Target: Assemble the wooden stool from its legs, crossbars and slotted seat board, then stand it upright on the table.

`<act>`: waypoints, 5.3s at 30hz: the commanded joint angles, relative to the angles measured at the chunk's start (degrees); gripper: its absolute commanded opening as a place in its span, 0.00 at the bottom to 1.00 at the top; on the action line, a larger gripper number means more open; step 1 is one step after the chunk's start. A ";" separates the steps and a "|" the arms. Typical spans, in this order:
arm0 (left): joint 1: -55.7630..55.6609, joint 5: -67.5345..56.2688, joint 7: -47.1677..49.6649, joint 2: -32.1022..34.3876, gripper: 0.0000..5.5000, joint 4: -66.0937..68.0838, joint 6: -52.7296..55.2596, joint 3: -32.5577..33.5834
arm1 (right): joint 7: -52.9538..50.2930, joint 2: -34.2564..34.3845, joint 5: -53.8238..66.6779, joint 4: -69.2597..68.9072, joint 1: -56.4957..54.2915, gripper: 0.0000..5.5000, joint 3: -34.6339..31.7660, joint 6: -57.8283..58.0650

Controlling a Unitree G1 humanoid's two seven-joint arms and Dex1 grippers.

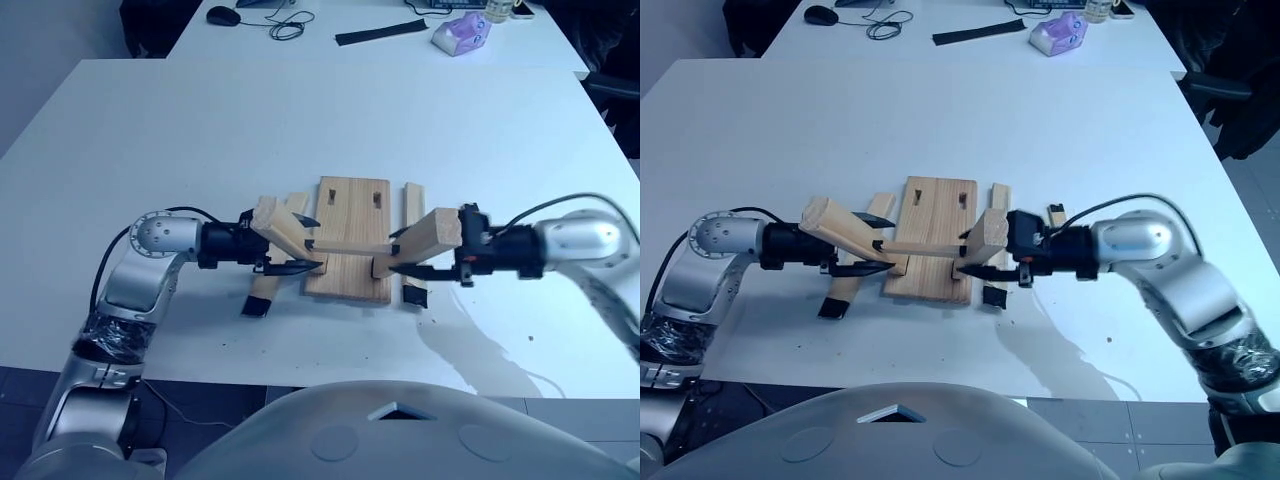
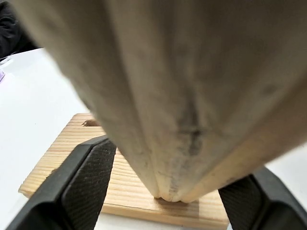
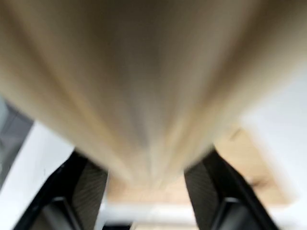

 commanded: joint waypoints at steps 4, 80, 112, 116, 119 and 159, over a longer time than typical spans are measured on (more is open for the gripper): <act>-0.80 7.24 2.29 -3.51 0.60 2.82 -5.53 -5.75 | -4.58 5.90 -3.34 -0.07 -0.62 0.55 1.53 4.11; -12.93 9.75 27.61 -7.40 0.60 20.04 -0.06 11.74 | -39.06 3.92 54.91 -23.57 -14.36 0.42 -18.36 13.39; -10.38 11.40 27.62 -8.84 0.60 17.13 -0.94 9.26 | -29.69 5.60 16.03 -22.92 -7.80 0.42 -2.11 2.71; -10.00 11.93 27.78 -9.06 0.60 16.65 -1.60 8.77 | -30.78 9.43 19.13 -22.77 -10.00 0.42 -5.70 1.50; -9.11 12.55 28.16 -9.54 0.60 15.79 -2.48 7.96 | -35.62 13.18 28.55 -21.40 -15.01 0.42 -12.41 1.10; 2.93 20.96 26.85 -4.70 0.60 22.26 -20.16 1.67 | -28.93 11.52 -22.32 11.33 9.97 0.42 -3.73 -12.04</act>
